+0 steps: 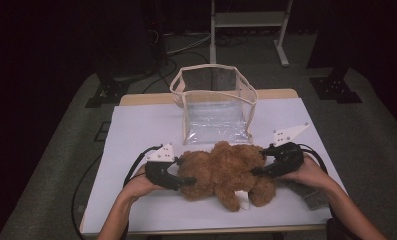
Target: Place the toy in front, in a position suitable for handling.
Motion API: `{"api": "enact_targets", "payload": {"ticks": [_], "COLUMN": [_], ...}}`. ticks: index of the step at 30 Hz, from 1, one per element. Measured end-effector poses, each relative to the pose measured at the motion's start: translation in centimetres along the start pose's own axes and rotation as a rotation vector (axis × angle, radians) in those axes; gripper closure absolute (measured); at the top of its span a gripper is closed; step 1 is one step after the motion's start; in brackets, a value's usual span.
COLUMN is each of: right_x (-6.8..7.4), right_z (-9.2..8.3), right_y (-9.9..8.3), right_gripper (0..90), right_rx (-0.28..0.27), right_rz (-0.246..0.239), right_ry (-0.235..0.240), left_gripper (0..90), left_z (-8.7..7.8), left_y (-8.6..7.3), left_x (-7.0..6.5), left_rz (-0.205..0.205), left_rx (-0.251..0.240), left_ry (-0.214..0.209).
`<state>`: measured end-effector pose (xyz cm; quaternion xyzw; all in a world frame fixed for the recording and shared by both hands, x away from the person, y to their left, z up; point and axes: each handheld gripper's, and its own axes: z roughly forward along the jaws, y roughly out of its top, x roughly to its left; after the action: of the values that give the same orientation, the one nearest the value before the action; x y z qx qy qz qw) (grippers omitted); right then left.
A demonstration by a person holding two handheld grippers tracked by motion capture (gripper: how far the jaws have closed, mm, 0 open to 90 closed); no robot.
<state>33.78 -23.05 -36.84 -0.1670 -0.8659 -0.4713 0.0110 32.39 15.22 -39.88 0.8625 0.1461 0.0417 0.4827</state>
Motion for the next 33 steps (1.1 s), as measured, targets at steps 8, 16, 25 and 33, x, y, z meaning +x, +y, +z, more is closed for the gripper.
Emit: {"api": "enact_targets", "payload": {"ticks": [8, 16, 25, 33], "right_x": [0.4, -0.1, 0.1, 0.7], "right_z": [0.9, 0.6, 1.2, 1.5], "right_y": [0.5, -0.4, -0.1, 0.4], "right_gripper": [41.9, 32.5, 39.1, 40.6], "right_rx": [0.018, 0.001, 0.017, -0.006], "right_rz": [-0.023, -0.045, -0.055, -0.025], "right_ry": [0.013, -0.006, 0.003, 0.035], "left_gripper": [31.2, 12.0, 28.7, 31.2], "left_z": [-0.6, -0.4, 0.1, -0.7], "left_y": [-1.0, -2.3, -1.9, -1.5], "left_x": [-0.1, 0.1, -0.1, -0.3], "left_rz": [-0.012, 0.006, -0.026, -0.025], "left_rx": [0.006, 0.004, -0.011, -0.005], "left_ry": [0.007, 0.046, 0.009, 0.002]}}
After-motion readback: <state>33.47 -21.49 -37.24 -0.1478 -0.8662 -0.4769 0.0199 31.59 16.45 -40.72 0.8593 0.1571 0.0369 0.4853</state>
